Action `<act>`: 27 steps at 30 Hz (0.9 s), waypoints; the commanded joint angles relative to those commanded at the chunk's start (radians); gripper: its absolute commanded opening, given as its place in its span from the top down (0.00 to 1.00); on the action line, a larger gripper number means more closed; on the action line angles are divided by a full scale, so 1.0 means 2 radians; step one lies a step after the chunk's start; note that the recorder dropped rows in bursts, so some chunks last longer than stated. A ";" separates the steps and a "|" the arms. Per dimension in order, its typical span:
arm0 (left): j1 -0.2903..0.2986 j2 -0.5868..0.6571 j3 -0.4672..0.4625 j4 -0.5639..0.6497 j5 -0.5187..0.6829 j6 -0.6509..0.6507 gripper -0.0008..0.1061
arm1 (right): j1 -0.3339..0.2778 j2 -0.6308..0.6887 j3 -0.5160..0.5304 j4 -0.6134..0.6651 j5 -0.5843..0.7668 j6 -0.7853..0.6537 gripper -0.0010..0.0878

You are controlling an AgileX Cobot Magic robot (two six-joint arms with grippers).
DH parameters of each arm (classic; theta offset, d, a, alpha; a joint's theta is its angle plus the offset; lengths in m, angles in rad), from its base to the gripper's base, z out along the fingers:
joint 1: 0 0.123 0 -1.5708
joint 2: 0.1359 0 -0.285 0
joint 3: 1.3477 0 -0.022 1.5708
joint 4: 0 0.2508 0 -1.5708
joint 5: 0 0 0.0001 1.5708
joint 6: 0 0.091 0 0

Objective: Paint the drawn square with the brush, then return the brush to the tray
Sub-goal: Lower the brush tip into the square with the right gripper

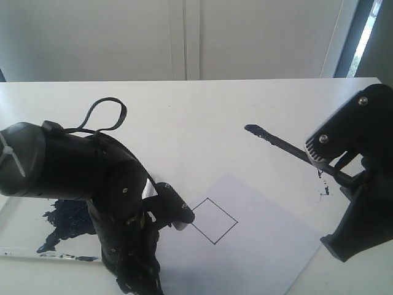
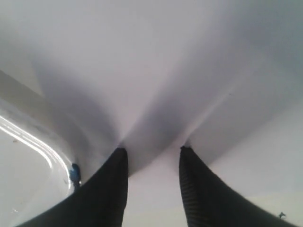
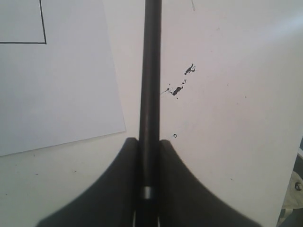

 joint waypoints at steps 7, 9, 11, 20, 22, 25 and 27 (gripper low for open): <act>0.000 0.000 0.000 -0.001 0.000 -0.004 0.42 | 0.000 0.000 0.001 0.003 -0.003 0.000 0.99; 0.000 0.000 0.002 -0.004 -0.001 -0.004 0.43 | 0.000 0.000 0.001 0.013 -0.005 0.000 0.99; 0.000 0.000 0.005 -0.004 -0.003 -0.004 0.43 | 0.000 0.000 0.001 0.039 -0.009 -0.016 0.99; 0.000 0.000 0.034 -0.008 -0.031 -0.004 0.43 | 0.000 0.002 0.012 0.137 -0.015 -0.106 0.99; 0.000 0.000 0.039 -0.008 -0.035 -0.004 0.43 | 0.000 0.002 0.017 0.150 -0.014 -0.121 0.99; 0.000 0.000 0.043 -0.008 -0.042 -0.004 0.43 | 0.000 0.002 0.022 0.189 -0.014 -0.164 0.99; 0.000 0.000 0.043 -0.008 -0.042 -0.004 0.43 | 0.000 0.002 0.024 0.207 -0.016 -0.186 0.99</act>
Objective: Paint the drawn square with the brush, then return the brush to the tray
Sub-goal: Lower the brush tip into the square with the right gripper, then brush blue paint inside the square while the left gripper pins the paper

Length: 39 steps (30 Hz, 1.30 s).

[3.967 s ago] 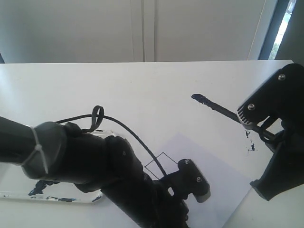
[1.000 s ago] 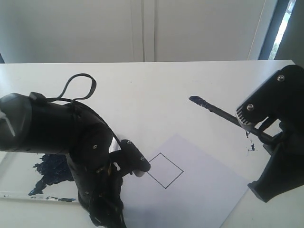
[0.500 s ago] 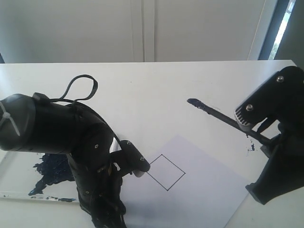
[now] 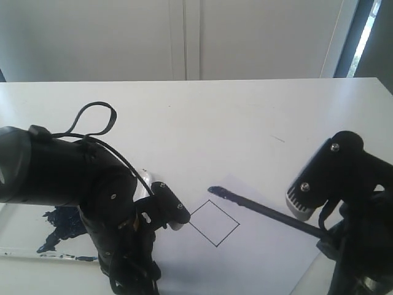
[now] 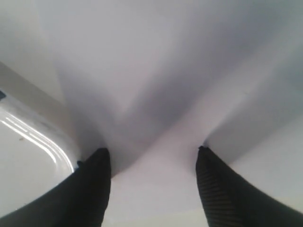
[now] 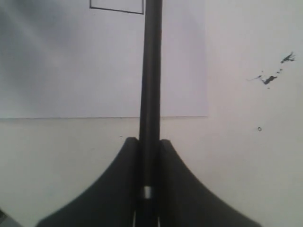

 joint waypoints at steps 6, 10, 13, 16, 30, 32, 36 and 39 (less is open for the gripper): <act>0.000 0.000 0.000 0.000 0.001 0.023 0.43 | 0.000 0.000 0.000 -0.003 0.004 -0.003 0.99; 0.000 0.000 0.000 0.000 0.000 0.027 0.43 | 0.000 0.000 0.000 -0.003 0.001 -0.003 0.99; 0.000 0.000 0.000 0.000 0.000 0.041 0.43 | 0.000 0.000 0.000 -0.003 0.003 -0.013 0.99; 0.000 0.000 0.000 0.000 0.002 0.041 0.43 | 0.000 0.000 0.000 -0.002 0.014 -0.014 0.99; -0.001 0.000 0.000 0.004 0.015 0.044 0.43 | 0.000 0.000 0.000 0.001 0.022 -0.014 0.99; -0.001 0.000 0.000 0.004 0.015 0.044 0.43 | 0.000 0.001 0.000 0.001 0.019 -0.014 0.99; -0.001 0.000 0.000 0.004 0.013 0.044 0.43 | 0.000 0.012 0.000 -0.002 0.019 -0.014 0.99; -0.001 0.000 0.000 0.004 0.012 0.044 0.43 | 0.000 0.022 0.000 0.001 0.012 -0.014 0.99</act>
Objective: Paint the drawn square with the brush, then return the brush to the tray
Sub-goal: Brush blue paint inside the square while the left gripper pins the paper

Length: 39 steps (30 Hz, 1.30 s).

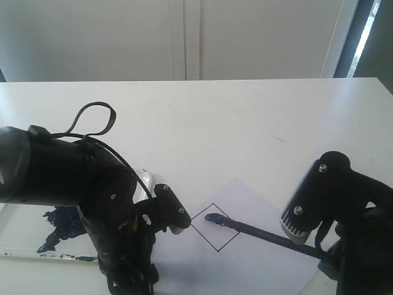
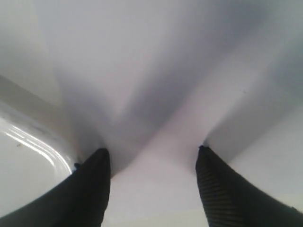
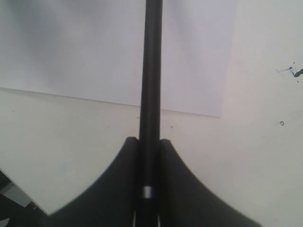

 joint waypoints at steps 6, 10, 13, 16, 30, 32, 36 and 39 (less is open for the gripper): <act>0.000 0.000 0.000 0.000 0.000 0.000 0.43 | 0.000 0.006 0.000 0.002 -0.017 0.000 0.99; 0.000 0.000 0.000 0.000 0.000 0.000 0.43 | 0.000 0.009 0.000 0.002 -0.018 0.000 0.99; 0.000 0.000 0.000 0.000 0.000 0.000 0.43 | 0.000 0.011 0.000 -0.002 -0.018 0.000 0.99; 0.000 0.000 0.000 0.000 0.000 0.000 0.43 | 0.000 0.013 0.000 -0.004 -0.018 0.002 0.99; 0.000 0.000 0.000 0.000 0.003 0.000 0.43 | 0.000 0.024 0.000 -0.040 -0.006 0.038 0.99; 0.000 0.000 0.000 0.000 0.003 0.000 0.43 | 0.000 0.024 0.000 -0.040 -0.006 0.038 0.99; 0.000 0.000 0.000 0.000 0.003 0.000 0.43 | 0.000 0.024 0.000 -0.042 -0.005 0.040 0.99; 0.000 0.000 0.000 0.000 0.003 0.000 0.43 | 0.000 0.024 0.000 -0.034 -0.004 0.040 0.99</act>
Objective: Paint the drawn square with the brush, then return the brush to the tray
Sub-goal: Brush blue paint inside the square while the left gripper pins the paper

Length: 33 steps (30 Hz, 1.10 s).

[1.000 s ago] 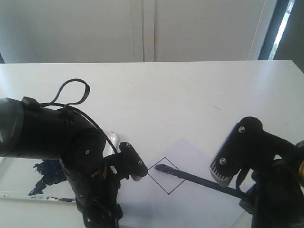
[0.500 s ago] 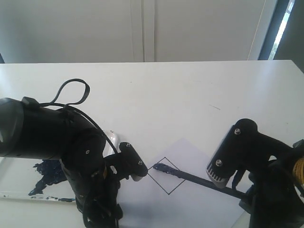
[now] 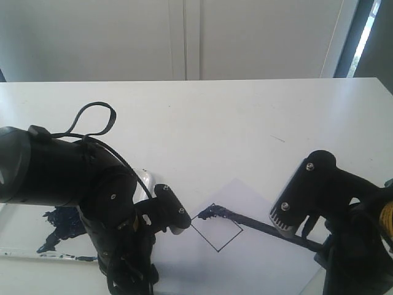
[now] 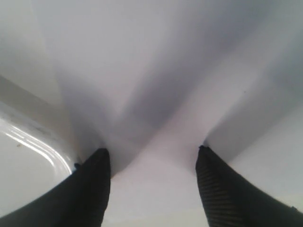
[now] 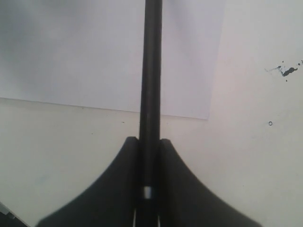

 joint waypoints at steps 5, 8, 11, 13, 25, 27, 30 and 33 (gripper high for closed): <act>0.000 0.000 0.000 0.000 0.000 0.000 0.43 | 0.000 0.000 0.000 0.036 0.000 -0.028 0.99; 0.000 0.000 0.000 0.000 0.000 0.000 0.43 | 0.000 0.000 0.000 0.056 0.000 -0.051 0.99; 0.000 0.000 0.000 0.000 0.000 0.000 0.43 | 0.000 0.000 0.000 0.058 -0.002 -0.051 0.99; 0.000 0.000 0.000 0.000 0.000 0.000 0.43 | 0.000 0.000 0.000 0.061 -0.005 -0.053 0.99; 0.000 0.000 0.000 0.000 0.001 -0.001 0.43 | 0.000 0.000 0.000 0.056 -0.005 -0.056 0.99; 0.000 0.000 0.000 0.000 0.001 -0.001 0.43 | 0.000 0.000 0.000 0.037 0.002 -0.038 0.99; 0.000 0.000 0.000 0.000 0.001 -0.001 0.43 | 0.000 -0.001 0.000 0.017 0.008 -0.018 0.99; 0.000 0.000 0.000 0.000 0.001 -0.001 0.43 | 0.000 -0.002 0.000 0.013 0.012 -0.013 0.99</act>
